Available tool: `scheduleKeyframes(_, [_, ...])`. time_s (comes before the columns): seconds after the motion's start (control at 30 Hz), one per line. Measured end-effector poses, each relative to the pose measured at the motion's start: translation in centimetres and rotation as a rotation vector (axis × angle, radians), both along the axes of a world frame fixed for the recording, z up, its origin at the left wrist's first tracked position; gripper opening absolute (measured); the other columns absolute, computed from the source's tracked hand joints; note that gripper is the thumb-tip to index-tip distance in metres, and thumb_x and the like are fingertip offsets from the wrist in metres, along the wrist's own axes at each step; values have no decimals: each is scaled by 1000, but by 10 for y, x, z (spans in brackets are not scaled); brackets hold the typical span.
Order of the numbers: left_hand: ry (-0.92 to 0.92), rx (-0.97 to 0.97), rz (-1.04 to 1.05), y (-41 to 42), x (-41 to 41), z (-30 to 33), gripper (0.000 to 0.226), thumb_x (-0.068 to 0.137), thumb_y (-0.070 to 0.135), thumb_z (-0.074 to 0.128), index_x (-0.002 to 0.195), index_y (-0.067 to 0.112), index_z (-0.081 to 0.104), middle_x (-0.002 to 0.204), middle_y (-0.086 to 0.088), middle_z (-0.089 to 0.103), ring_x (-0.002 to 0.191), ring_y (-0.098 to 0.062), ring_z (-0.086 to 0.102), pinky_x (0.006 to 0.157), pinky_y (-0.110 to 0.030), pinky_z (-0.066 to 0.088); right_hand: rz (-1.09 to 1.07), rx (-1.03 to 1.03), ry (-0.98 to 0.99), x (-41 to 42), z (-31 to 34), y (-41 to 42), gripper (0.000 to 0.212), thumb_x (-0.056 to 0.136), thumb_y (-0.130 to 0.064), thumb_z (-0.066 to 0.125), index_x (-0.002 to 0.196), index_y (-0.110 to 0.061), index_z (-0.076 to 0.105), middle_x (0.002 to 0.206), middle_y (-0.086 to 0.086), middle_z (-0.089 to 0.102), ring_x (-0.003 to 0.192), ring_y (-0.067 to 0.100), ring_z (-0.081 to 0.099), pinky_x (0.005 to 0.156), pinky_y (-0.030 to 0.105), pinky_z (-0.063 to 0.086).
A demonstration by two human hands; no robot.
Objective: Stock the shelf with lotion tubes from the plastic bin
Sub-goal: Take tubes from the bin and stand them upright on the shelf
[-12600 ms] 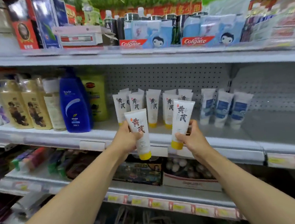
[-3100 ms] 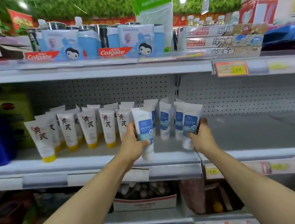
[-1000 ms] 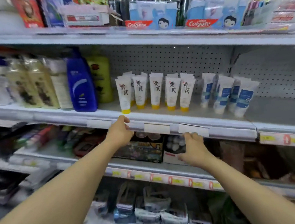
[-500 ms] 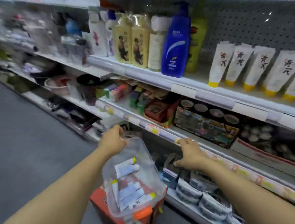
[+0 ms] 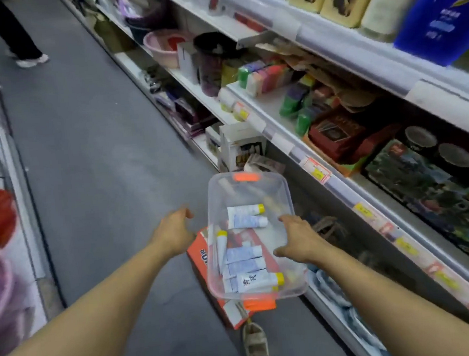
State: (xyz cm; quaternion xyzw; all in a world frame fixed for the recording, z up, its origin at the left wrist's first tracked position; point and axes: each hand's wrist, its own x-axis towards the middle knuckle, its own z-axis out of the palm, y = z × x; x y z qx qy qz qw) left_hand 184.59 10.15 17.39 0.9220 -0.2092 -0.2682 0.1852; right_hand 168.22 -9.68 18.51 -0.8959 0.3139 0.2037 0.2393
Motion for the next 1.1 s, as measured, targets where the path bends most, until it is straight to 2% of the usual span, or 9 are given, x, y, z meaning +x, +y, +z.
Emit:
scheduleKeyframes(0.23, [72, -14, 121, -30, 5, -55, 46, 80, 7, 63, 123, 8, 49, 122, -15, 54, 112, -29, 53, 89, -31, 43, 93, 66, 86, 45, -81, -41, 74, 79, -28, 71, 139, -10, 30, 140, 14, 37, 130, 31, 36, 103, 35, 35])
scheduleKeyframes(0.37, [83, -38, 191, -54, 15, -82, 47, 80, 8, 62, 125, 8, 47, 123, -15, 53, 112, -31, 52, 90, -32, 42, 128, 75, 102, 72, -131, -69, 74, 80, -27, 70, 139, -8, 30, 141, 14, 38, 129, 31, 37, 102, 34, 36])
scheduleKeyframes(0.67, [-19, -75, 275, -89, 45, -136, 48, 82, 13, 62, 127, 15, 46, 126, -6, 53, 113, -23, 53, 92, -34, 44, 120, 107, 86, 125, -249, -108, 62, 80, -18, 66, 133, -9, 36, 128, 15, 47, 117, 33, 46, 89, 36, 43])
scheduleKeyframes(0.77, [-51, -110, 277, -91, 56, -148, 48, 82, 12, 63, 126, 15, 46, 126, -5, 52, 114, -20, 52, 93, -32, 43, 137, 39, 96, 138, -282, -112, 55, 82, -16, 62, 131, -9, 37, 130, 14, 45, 118, 34, 43, 91, 37, 41])
scheduleKeyframes(0.9, [-67, -102, 265, -91, 66, -164, 47, 82, 14, 63, 126, 17, 45, 126, -3, 52, 114, -15, 51, 86, -25, 38, 197, -93, 110, 148, -317, -115, 53, 85, -13, 55, 134, -9, 36, 132, 16, 43, 122, 34, 39, 98, 38, 35])
scheduleKeyframes(1.0, [-84, -108, 250, -89, 69, -173, 46, 83, 13, 62, 126, 16, 46, 126, -3, 52, 114, -15, 51, 85, -21, 35, 271, -188, 135, 150, -336, -113, 50, 90, -10, 47, 137, -7, 32, 135, 17, 40, 122, 34, 39, 97, 39, 35])
scheduleKeyframes(1.1, [-85, -119, 223, -87, 66, -179, 45, 83, 12, 61, 126, 15, 47, 126, -4, 53, 114, -16, 51, 87, -20, 35, 351, -235, 150, 149, -345, -111, 46, 95, -17, 40, 137, -3, 29, 135, 19, 37, 120, 35, 40, 95, 40, 36])
